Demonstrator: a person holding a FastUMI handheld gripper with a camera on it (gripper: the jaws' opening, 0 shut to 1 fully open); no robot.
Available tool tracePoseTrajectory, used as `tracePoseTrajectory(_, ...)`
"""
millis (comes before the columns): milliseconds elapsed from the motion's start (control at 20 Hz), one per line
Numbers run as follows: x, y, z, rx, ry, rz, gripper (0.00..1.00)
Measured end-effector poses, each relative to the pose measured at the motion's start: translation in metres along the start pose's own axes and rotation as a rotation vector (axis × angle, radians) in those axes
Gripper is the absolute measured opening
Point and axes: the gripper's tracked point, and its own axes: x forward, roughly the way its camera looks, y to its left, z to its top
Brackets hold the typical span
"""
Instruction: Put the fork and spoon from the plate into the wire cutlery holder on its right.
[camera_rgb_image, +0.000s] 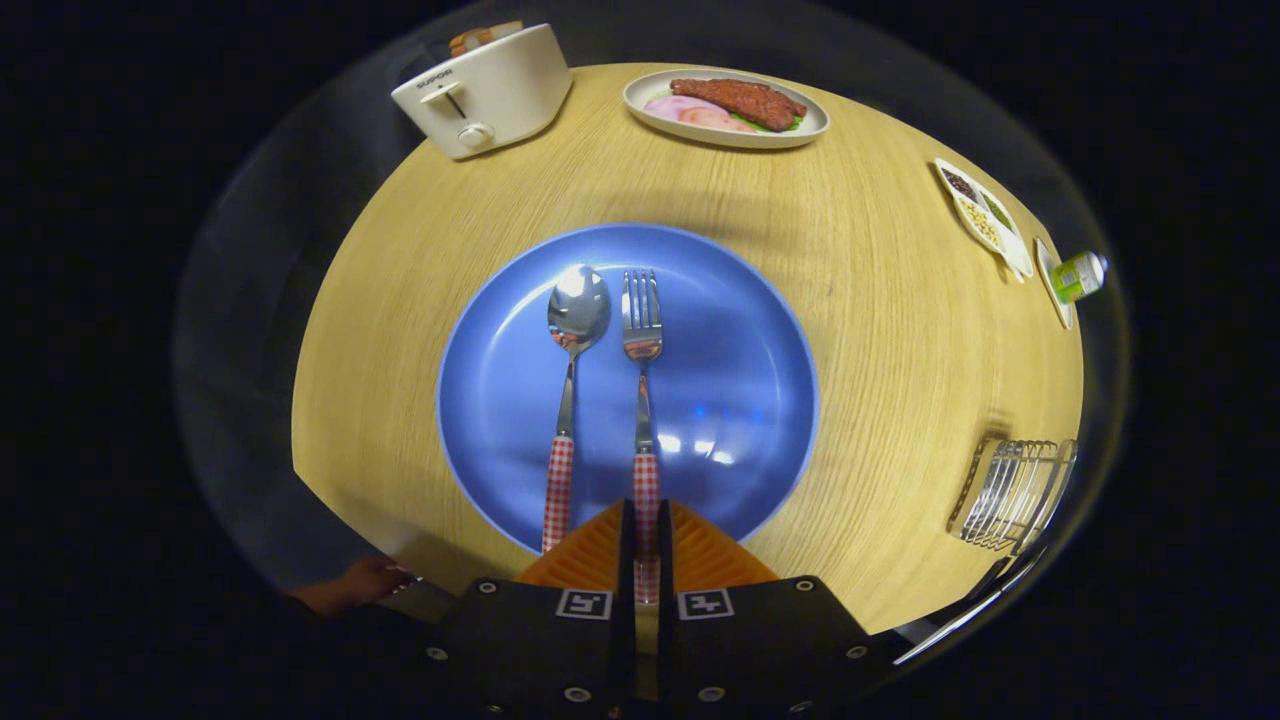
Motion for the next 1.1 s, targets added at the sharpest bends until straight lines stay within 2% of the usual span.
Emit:
tracePoseTrajectory(250,-0.047,-0.034,0.010,0.051,-0.082,0.003,0.09)
tracePoseTrajectory(500,-0.097,-0.110,-0.009,0.134,-0.107,-0.080,0.09)
tracePoseTrajectory(750,-0.129,-0.191,-0.048,0.197,-0.062,-0.190,0.09)
tracePoseTrajectory(1100,-0.148,-0.240,-0.101,0.201,0.077,-0.201,0.09)
